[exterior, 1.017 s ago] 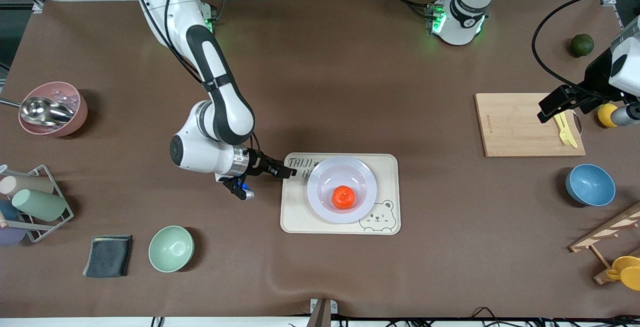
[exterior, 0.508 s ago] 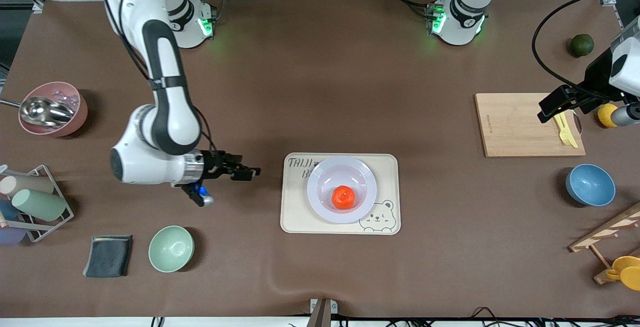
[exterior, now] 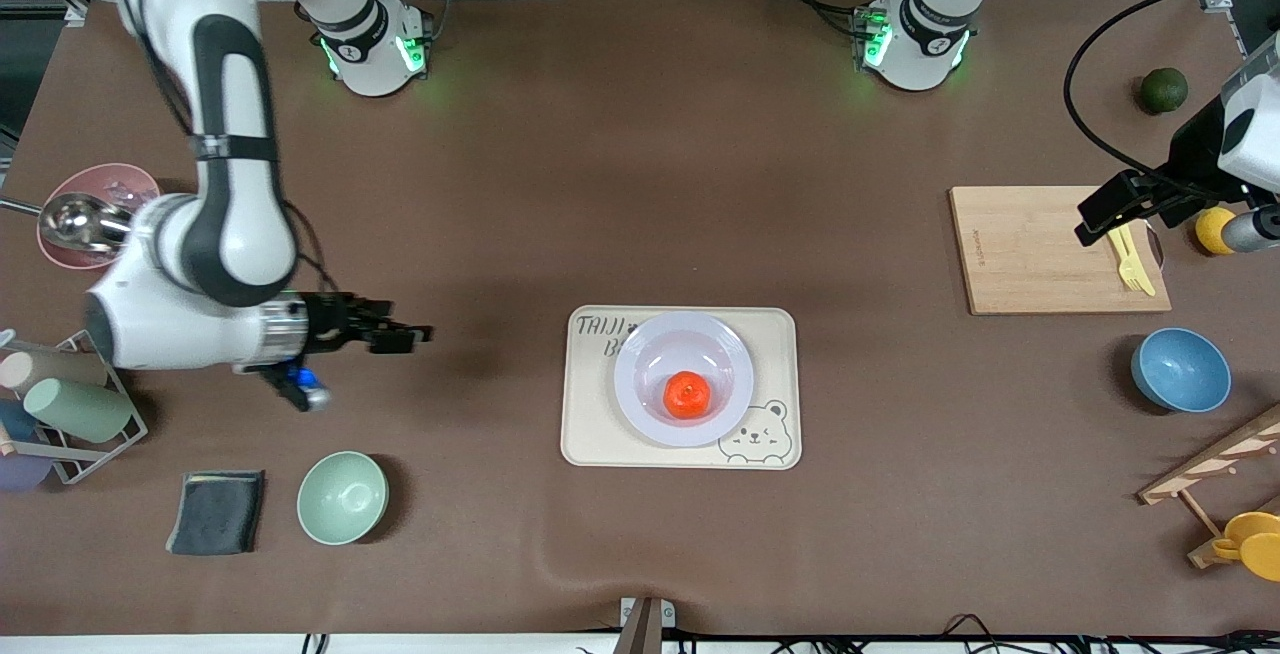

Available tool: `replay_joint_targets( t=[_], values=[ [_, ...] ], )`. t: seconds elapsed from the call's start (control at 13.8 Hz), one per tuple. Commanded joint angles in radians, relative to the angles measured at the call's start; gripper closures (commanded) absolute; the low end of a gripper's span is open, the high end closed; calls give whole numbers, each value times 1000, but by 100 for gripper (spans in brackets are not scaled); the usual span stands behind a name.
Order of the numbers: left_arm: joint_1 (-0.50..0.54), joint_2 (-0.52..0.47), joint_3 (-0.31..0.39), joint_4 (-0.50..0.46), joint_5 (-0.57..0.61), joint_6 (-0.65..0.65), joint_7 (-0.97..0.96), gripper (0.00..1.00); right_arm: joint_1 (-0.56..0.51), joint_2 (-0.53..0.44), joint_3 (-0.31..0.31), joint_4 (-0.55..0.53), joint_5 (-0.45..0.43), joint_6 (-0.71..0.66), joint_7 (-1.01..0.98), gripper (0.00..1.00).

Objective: Place orange and plate with both arms

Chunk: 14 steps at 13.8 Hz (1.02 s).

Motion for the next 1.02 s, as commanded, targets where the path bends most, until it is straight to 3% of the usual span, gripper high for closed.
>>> replay_joint_targets(
  t=[0.0, 0.22, 0.51, 0.73, 0.94],
  values=[
    [6, -10, -1, 2, -28, -5, 28, 0, -167, -89, 149, 27, -216, -42, -16, 0],
    [6, -10, -1, 2, -28, -5, 28, 0, -314, -152, 307, 35, -434, -45, -39, 0],
    [9, -13, 0, 3, -28, -5, 30, 0, -400, -211, 335, 38, -473, -76, -140, 0],
    [7, -16, 0, 0, -28, -8, 34, 0, -531, -261, 488, 36, -575, -88, -168, 0],
    [7, -18, 0, 0, -28, -8, 34, 0, -572, -326, 542, 38, -640, -107, -168, 0]
  ],
)
